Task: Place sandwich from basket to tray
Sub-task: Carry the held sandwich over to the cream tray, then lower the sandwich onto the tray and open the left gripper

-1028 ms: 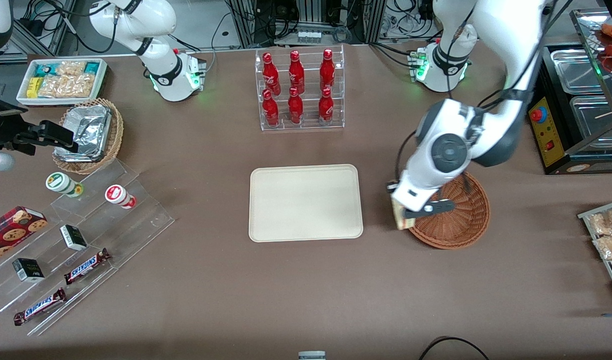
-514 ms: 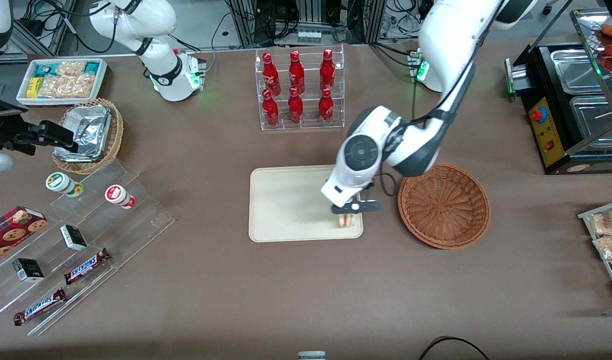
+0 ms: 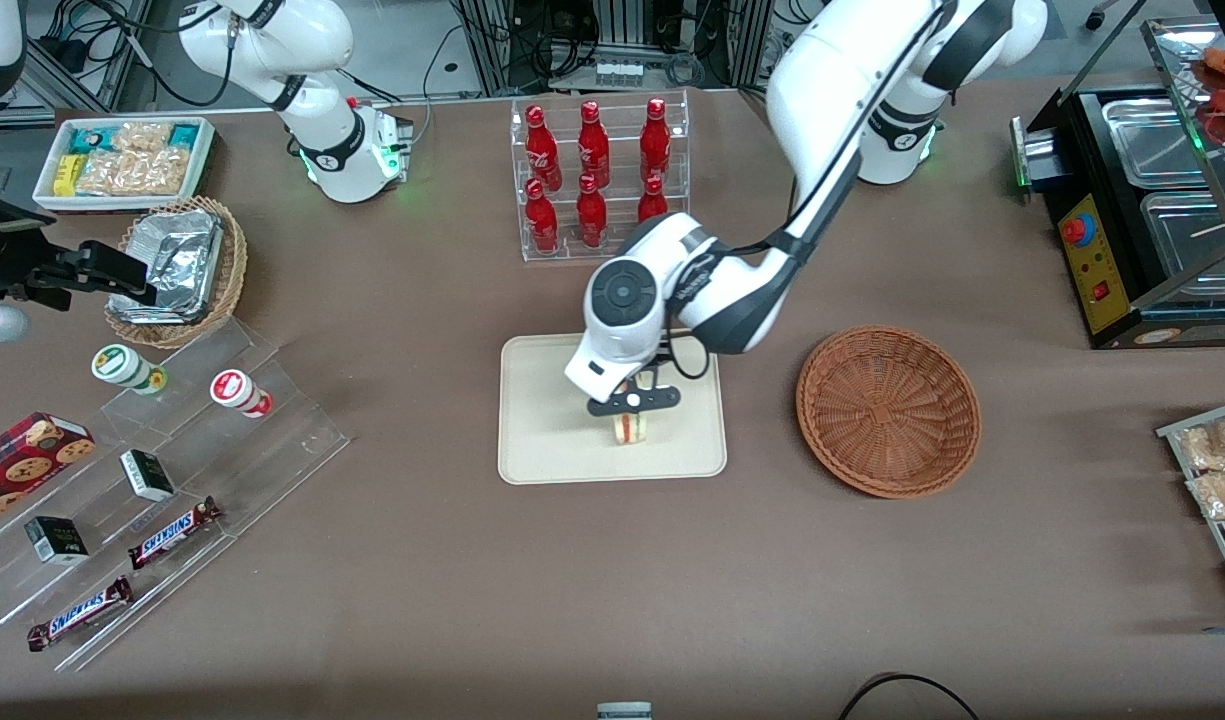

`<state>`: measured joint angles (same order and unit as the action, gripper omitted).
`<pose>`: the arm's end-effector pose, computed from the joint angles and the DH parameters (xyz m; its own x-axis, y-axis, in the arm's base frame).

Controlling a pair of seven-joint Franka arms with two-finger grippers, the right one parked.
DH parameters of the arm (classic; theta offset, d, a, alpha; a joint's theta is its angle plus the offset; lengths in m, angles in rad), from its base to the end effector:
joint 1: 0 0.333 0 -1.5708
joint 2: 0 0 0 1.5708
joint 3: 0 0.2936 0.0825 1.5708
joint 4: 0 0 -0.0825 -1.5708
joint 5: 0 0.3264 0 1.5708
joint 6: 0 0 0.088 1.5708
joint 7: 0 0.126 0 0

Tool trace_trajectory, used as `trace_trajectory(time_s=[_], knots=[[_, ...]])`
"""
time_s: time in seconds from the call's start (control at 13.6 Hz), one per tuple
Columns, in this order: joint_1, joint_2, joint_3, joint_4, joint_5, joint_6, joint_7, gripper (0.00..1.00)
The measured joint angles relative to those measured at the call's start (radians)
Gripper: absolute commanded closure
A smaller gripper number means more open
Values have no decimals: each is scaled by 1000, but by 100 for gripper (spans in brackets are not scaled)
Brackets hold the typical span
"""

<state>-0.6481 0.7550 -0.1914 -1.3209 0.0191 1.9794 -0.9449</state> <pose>0.4632 -0.4742 0.2770 0.9798 0.1408 -0.1422 0.1419 -0.9899 -0.0027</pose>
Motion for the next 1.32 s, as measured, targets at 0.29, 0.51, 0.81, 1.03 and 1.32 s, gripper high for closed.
trace_trajectory(time_s=[0.29, 0.51, 0.81, 1.03, 1.32], knots=[[-28, 76, 6, 83, 18, 0, -62, 100], [-31, 98, 6, 95, 26, 5, -69, 91], [-33, 107, 6, 95, 30, 7, -72, 0], [-41, 113, 6, 96, 47, 17, -73, 0], [-44, 108, 7, 118, 53, 16, -76, 0]])
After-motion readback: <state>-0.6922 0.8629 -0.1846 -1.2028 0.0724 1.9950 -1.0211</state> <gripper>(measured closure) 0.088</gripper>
